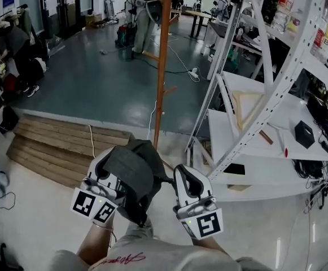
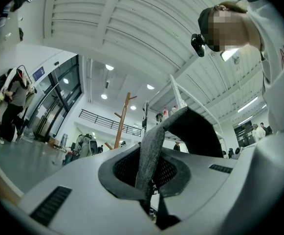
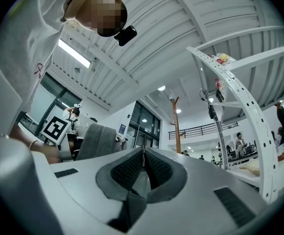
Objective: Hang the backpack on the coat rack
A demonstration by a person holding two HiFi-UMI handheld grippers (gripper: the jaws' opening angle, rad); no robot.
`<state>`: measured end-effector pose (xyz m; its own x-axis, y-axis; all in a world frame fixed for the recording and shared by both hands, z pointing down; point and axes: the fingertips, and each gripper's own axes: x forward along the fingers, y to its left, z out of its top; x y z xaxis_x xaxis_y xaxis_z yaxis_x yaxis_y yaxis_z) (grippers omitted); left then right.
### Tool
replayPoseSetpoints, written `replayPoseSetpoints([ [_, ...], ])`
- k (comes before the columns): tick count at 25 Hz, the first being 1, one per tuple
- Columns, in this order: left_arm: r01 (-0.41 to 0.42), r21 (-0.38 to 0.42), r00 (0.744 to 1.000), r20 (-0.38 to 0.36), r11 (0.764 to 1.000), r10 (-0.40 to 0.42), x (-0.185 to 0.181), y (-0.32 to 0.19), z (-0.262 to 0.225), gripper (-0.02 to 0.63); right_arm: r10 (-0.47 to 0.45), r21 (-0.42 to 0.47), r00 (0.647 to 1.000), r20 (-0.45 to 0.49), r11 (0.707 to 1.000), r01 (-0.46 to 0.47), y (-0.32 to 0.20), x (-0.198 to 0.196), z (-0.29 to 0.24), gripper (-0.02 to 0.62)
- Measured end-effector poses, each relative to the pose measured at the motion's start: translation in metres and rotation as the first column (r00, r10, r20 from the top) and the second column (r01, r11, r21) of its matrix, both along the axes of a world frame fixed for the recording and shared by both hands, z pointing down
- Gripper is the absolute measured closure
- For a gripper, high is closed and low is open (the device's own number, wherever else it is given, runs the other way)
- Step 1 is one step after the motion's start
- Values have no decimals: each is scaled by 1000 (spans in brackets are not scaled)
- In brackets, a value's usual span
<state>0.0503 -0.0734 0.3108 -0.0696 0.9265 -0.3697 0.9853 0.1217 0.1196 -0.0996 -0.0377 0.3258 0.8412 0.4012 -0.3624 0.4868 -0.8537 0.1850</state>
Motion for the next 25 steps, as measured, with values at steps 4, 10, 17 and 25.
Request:
replayPoseSetpoints([
  [4, 8, -10, 999, -33, 1000, -8, 13, 30, -5, 572, -13, 5, 1000, 3, 1000, 13, 19, 17, 2, 572],
  [10, 12, -15, 998, -55, 1000, -13, 46, 87, -10, 572, -10, -9, 1000, 12, 1000, 10, 70, 51, -1, 572],
  [17, -18, -29, 998, -58, 999, 17, 93, 149, -15, 572, -20, -39, 1000, 2, 999, 20, 137, 112, -5, 572],
  [25, -63, -27, 998, -31, 998, 62, 134, 222, -15, 572, 4, -30, 1000, -30, 1000, -5, 211, 163, -14, 571],
])
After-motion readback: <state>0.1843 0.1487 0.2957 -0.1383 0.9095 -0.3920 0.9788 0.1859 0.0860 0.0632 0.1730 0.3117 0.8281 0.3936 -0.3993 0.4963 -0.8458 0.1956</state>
